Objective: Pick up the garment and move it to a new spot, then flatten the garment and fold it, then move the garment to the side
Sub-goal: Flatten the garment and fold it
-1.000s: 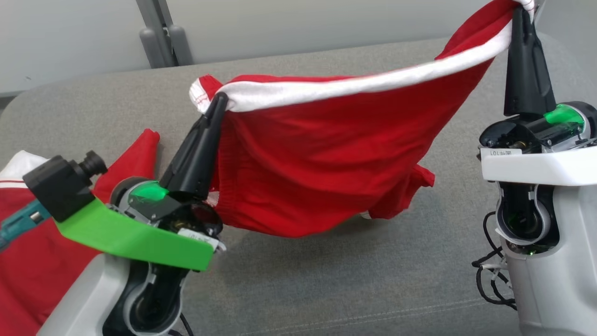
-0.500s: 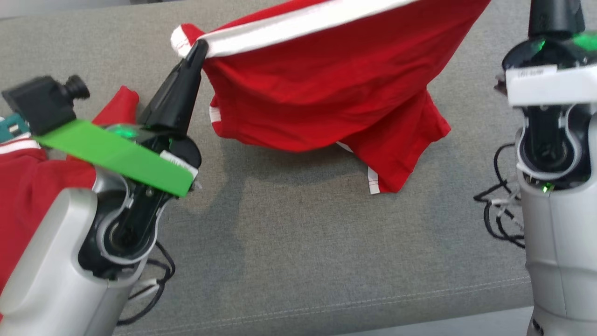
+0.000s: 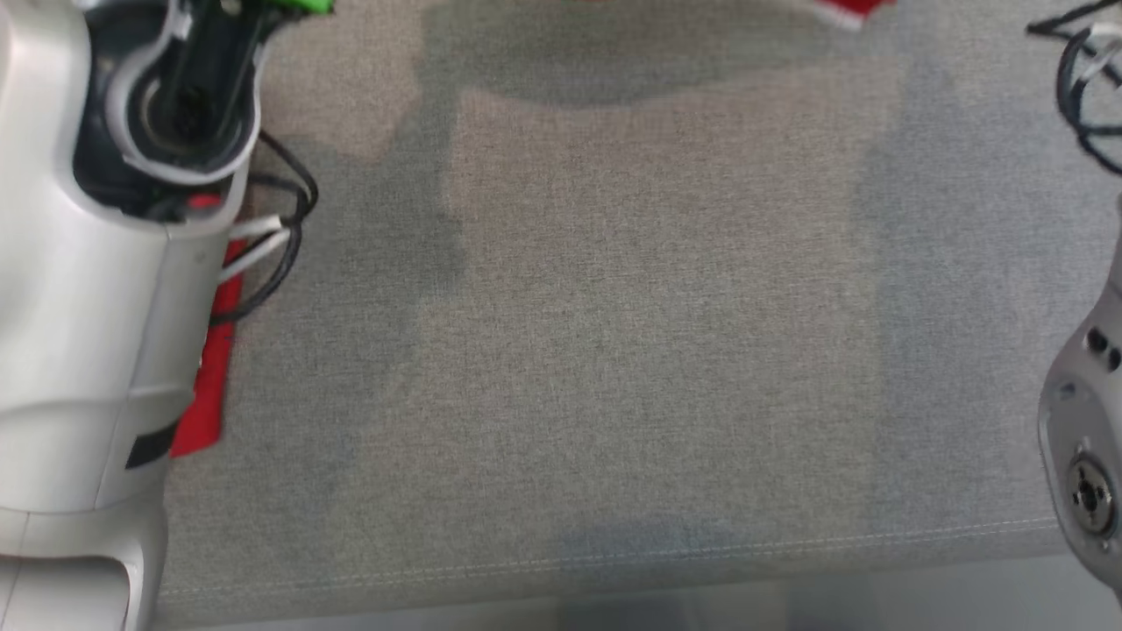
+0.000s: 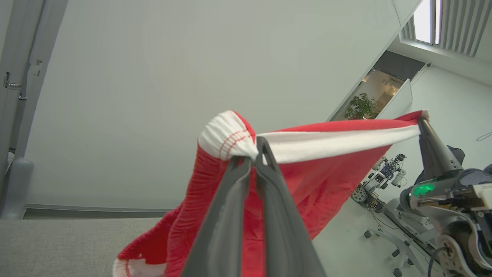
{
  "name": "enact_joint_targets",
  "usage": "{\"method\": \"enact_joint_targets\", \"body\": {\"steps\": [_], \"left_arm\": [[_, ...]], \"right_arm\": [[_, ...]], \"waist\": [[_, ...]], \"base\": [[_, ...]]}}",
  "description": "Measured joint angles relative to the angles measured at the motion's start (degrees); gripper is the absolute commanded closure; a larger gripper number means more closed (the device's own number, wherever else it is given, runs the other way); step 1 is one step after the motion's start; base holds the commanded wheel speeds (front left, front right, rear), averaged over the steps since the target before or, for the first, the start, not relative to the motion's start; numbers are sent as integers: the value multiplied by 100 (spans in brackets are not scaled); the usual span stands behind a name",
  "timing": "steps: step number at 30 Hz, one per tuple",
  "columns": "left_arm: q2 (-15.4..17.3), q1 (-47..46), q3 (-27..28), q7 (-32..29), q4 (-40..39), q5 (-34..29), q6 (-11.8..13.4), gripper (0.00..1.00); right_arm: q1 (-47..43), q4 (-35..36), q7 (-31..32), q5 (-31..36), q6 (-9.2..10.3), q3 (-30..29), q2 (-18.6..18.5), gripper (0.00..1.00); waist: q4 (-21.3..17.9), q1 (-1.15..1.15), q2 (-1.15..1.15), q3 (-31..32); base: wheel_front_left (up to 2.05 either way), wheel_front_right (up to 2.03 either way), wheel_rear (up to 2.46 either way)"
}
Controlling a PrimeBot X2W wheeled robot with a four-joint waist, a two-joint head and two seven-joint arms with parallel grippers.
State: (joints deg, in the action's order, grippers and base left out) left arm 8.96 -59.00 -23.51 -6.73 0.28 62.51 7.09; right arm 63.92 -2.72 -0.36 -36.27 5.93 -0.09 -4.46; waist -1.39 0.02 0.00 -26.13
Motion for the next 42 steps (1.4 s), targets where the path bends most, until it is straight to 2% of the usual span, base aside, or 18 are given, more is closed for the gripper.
{"method": "enact_joint_targets", "body": {"steps": [5,9,12,15,21,29,35,42], "left_arm": [[-218,-633,86,30,170,-80,-2,100],[-256,-667,-34,69,170,-92,-1,100],[-271,-371,-185,221,171,-141,-76,100],[-287,371,-417,323,185,-182,-171,100],[-214,1740,-692,800,233,-339,-534,100],[-522,2932,-683,1262,212,82,-637,100],[-573,3461,-702,1503,216,88,-758,100],[-591,4078,-1000,1593,266,-44,-761,100]], "right_arm": [[686,-23,25,7,-1,-114,-68,100],[598,2,12,-172,-80,-175,-187,100],[-12,55,-144,-433,-277,-366,-186,100],[-946,99,-215,-668,-379,-582,-140,100],[-2551,179,-491,-911,-708,-768,60,100],[-3971,391,-717,-1173,-837,-1002,285,100],[-4826,460,-727,-1268,-891,-1003,345,100],[-5926,499,-827,-1274,-878,-1228,436,100]], "waist": [[91,0,0,-388],[128,0,0,-695],[136,0,0,-899],[138,0,0,-1040],[127,-1,0,-975],[94,-2,0,-471],[93,-2,0,-36],[168,-2,0,487]], "base": [[0,0,0],[0,0,0],[0,0,0],[0,0,0],[0,0,0],[0,0,0],[0,0,0],[0,0,0]]}}
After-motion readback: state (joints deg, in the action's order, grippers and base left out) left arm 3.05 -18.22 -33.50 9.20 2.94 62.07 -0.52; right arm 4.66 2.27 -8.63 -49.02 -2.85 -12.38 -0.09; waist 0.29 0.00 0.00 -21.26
